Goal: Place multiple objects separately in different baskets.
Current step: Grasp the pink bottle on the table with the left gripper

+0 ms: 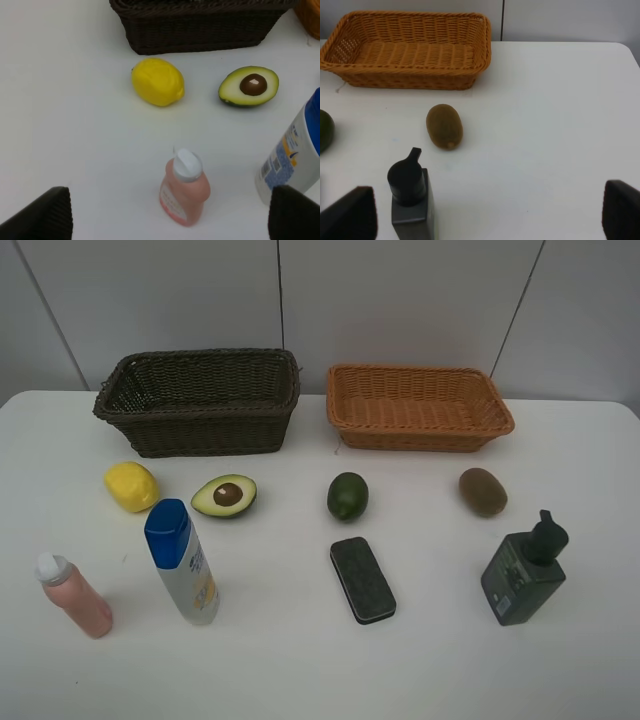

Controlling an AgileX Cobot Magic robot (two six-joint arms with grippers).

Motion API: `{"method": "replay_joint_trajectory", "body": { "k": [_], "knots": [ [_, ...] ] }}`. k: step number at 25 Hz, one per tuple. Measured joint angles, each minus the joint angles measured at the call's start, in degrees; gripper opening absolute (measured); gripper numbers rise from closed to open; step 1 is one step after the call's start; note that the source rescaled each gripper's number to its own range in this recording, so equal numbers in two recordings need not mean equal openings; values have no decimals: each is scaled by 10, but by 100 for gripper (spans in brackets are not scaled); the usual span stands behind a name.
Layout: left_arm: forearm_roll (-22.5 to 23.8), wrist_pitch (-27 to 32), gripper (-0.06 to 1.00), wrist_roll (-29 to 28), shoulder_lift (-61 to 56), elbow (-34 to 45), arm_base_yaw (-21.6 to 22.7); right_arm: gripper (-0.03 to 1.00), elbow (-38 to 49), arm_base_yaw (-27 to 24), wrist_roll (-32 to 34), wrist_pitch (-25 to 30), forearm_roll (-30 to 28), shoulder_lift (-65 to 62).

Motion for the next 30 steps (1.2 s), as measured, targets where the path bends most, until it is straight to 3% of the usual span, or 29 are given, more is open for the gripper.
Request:
{"method": "replay_joint_trajectory", "body": {
  "k": [12,16,26,30],
  "knots": [
    [0,0,100,0,0,0,0,98,0,0,0,0,0,0],
    [0,-1,100,0,49,-1,0,98,0,0,0,0,0,0],
    [0,-2,100,0,456,-118,0,98,0,0,0,0,0,0],
    [-10,41,100,0,611,-187,0,98,0,0,0,0,0,0]
  ]
}}
